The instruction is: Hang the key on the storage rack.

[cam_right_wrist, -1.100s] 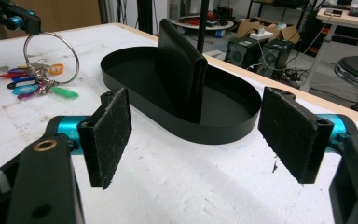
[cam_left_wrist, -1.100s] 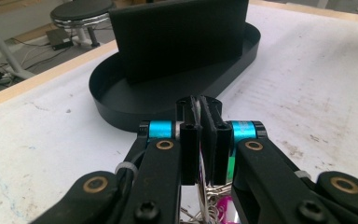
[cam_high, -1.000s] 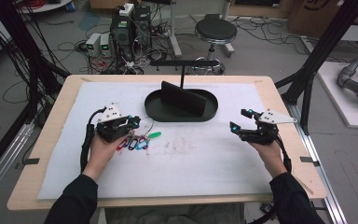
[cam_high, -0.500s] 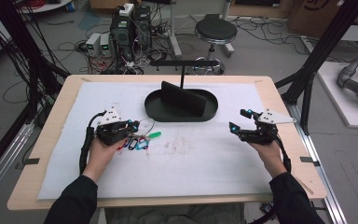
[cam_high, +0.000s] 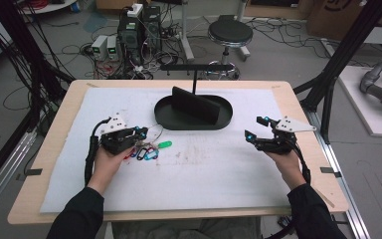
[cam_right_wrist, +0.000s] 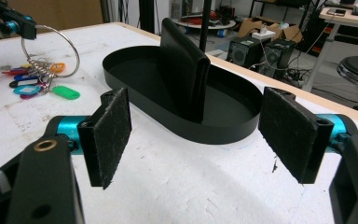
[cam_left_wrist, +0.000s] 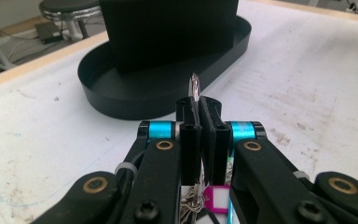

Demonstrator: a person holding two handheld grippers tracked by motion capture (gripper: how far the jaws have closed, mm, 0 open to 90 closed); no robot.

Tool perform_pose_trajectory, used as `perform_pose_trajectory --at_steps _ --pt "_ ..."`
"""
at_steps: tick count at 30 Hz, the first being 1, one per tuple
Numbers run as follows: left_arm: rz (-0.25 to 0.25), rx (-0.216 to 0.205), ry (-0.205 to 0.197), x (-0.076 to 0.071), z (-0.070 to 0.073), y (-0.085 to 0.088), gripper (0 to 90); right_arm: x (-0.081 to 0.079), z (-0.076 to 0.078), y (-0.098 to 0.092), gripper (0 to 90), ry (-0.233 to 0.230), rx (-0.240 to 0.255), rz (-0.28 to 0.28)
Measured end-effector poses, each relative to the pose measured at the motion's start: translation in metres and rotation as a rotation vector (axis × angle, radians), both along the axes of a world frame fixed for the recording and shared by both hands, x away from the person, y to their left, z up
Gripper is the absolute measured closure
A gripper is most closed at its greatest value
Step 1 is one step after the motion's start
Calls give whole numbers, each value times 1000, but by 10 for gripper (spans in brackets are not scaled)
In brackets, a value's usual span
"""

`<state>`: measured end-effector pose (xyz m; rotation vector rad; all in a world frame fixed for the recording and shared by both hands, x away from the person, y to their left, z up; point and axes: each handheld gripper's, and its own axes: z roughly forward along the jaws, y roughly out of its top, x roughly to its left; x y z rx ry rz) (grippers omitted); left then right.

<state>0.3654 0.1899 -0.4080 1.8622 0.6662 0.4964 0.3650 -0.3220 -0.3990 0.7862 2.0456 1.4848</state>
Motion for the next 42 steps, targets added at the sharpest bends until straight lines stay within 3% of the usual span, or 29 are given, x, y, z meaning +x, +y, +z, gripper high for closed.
perform_pose_trajectory --at_steps 30,42 --pt "-38 -78 -104 -14 56 -16 862 2 -1 0 262 -2 -7 -8" --pt "-37 -65 -143 -5 87 -27 863 2 -1 1 262 6 -5 -7"
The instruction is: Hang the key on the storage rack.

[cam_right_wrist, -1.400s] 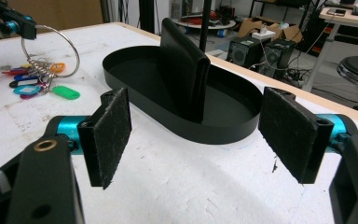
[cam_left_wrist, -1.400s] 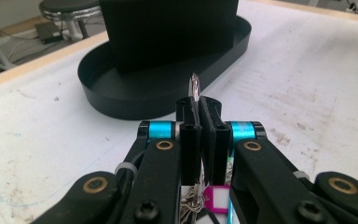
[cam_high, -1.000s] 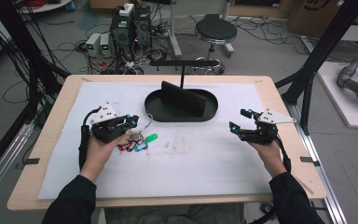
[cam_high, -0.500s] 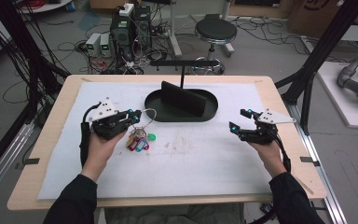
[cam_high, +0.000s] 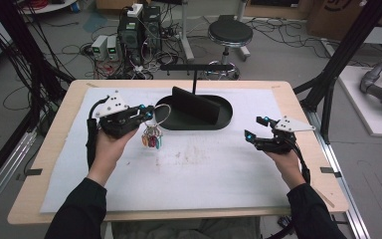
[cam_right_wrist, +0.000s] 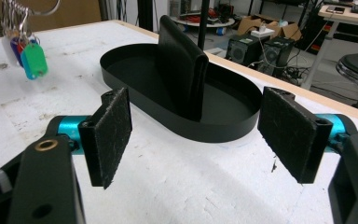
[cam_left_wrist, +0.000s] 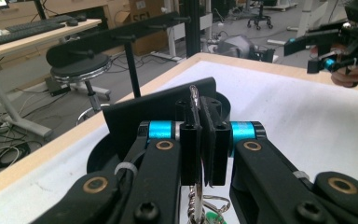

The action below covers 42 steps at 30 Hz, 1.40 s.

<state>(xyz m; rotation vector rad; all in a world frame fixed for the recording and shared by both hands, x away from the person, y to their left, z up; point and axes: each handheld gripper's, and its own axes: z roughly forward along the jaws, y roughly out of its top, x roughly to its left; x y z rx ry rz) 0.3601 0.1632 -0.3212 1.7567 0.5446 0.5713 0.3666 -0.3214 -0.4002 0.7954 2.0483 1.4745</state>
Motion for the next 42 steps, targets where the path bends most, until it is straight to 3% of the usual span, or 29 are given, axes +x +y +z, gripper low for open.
perform_pose_trajectory --at_steps 11,29,42 --pt "19 -2 -12 17 20 -4 863 1 0 -1 262 0 6 2" --pt "43 8 4 51 35 -18 864 1 0 -2 263 -3 11 -1" --pt "91 12 23 80 38 -27 864 1 1 -4 263 -5 23 -4"
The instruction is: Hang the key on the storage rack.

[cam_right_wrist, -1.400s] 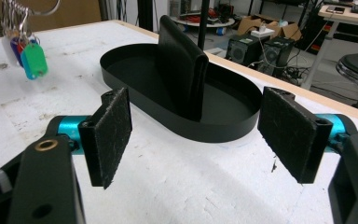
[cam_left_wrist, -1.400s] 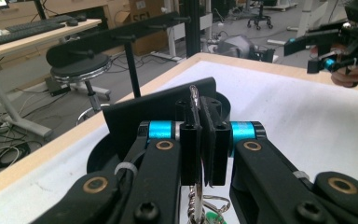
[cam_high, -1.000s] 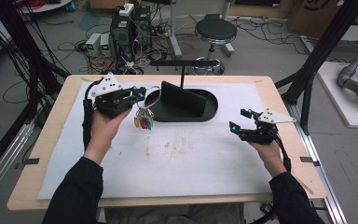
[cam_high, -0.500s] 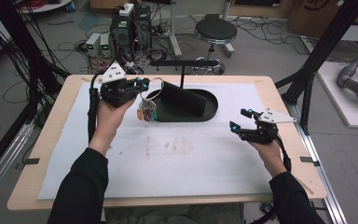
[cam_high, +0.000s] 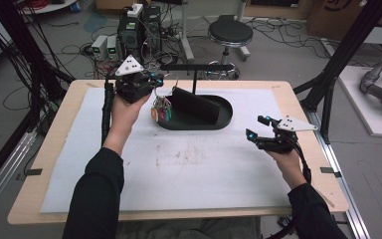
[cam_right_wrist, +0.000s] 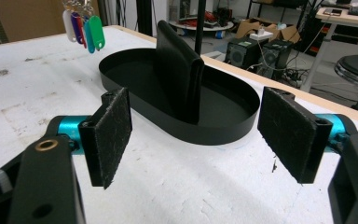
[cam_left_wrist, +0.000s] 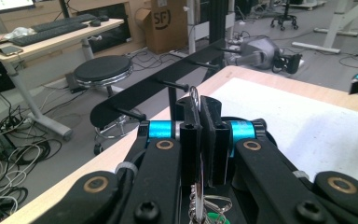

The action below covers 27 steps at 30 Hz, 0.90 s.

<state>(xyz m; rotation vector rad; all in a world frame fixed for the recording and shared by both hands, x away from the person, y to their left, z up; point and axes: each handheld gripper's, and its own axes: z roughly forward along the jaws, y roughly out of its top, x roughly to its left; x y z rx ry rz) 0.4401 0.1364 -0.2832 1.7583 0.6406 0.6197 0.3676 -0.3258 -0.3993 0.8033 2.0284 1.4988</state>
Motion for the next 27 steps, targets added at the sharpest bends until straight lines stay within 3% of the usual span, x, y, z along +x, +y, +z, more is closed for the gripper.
perform_pose_trajectory --at_steps 6,12,27 --pt "27 2 4 13 0 -1 864 0 0 0 263 1 0 1" --pt "61 4 40 25 -10 3 864 0 0 0 263 3 -2 5" --pt "96 -21 74 37 -23 5 864 0 0 0 263 8 -1 8"
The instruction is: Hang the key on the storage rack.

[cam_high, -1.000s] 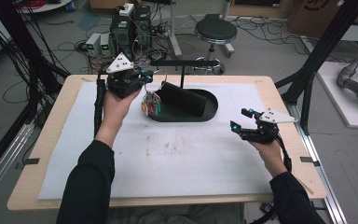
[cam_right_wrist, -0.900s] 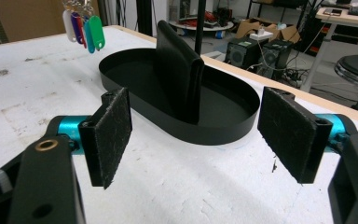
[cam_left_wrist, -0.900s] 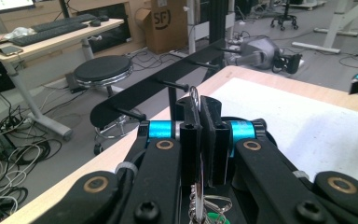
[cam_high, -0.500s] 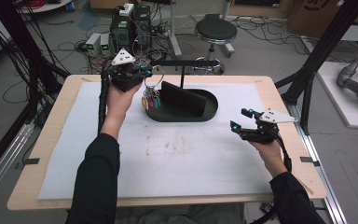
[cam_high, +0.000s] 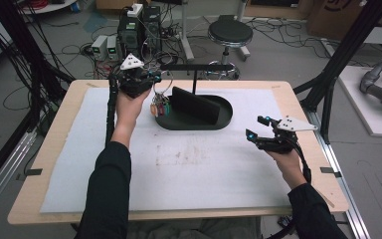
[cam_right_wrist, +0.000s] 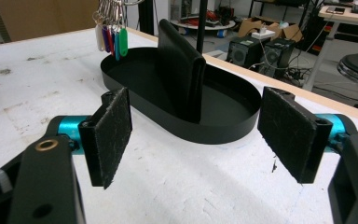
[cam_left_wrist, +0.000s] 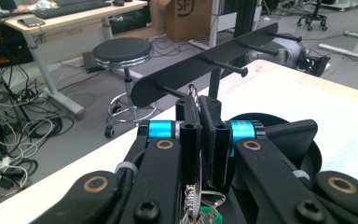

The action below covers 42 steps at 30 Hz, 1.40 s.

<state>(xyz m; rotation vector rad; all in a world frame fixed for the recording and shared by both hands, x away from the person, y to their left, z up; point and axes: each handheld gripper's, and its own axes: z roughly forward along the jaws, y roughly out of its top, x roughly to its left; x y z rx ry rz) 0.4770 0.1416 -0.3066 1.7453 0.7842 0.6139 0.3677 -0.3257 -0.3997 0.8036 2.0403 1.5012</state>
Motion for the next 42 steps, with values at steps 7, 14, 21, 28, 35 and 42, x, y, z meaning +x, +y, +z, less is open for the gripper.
perform_pose_trajectory --at_steps 7,14,21,28,35,42 --pt "25 -1 15 3 -6 -3 863 0 0 0 263 2 3 0" --pt "68 22 26 6 -10 -6 861 0 0 0 263 2 1 1" --pt "133 59 24 6 -10 -6 801 0 0 0 263 4 1 2" --pt "198 73 11 -1 -8 0 581 0 0 -1 263 5 -2 -1" --pt "194 61 -41 -28 -10 5 418 0 -1 -3 261 13 -1 -11" --pt "153 25 -48 -66 -20 17 333 2 -1 -8 252 21 5 -38"
